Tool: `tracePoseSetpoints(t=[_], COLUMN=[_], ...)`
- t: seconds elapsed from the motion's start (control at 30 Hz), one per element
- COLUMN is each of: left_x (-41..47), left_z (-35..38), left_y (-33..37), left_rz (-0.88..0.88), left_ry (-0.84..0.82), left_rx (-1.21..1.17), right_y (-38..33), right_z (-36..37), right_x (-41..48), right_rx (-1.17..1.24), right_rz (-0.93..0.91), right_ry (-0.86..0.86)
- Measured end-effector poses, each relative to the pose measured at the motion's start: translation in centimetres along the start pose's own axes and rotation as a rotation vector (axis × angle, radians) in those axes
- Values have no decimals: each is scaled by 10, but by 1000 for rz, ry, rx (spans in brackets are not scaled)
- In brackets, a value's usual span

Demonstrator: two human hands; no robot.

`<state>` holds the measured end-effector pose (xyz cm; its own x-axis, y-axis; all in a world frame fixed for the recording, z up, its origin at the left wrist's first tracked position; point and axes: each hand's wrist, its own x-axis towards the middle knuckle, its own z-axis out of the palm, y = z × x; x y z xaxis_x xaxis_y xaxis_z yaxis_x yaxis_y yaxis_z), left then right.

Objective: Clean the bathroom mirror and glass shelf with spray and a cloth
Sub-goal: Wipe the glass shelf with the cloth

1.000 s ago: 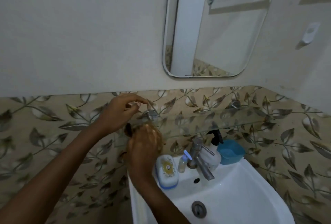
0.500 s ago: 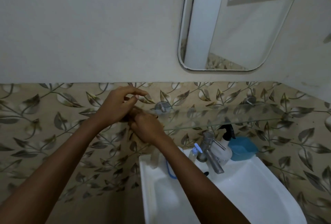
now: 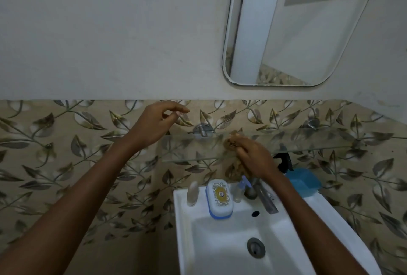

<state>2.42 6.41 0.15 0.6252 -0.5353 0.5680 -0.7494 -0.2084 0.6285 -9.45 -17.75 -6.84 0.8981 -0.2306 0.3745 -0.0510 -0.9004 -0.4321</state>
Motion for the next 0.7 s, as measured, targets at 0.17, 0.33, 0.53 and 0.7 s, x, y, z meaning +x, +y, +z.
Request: tracePoseSetpoints(t=[0.17, 0.33, 0.53, 0.7], left_x=[-1, -4, 0, 3], left_z=[-2, 1, 18, 18], left_y=[-3, -8, -2, 0], left_rz=[-5, -18, -25, -11], left_ry=[-4, -14, -24, -13], left_rx=[16, 8, -31, -44], right_y=[52, 17, -52, -83], right_z=[-31, -15, 33, 53], right_x=[0, 19, 13, -13], right_rx=[-57, -282, -252, -250], right_rz=[234, 243, 114, -15], right_ry=[116, 112, -29, 58])
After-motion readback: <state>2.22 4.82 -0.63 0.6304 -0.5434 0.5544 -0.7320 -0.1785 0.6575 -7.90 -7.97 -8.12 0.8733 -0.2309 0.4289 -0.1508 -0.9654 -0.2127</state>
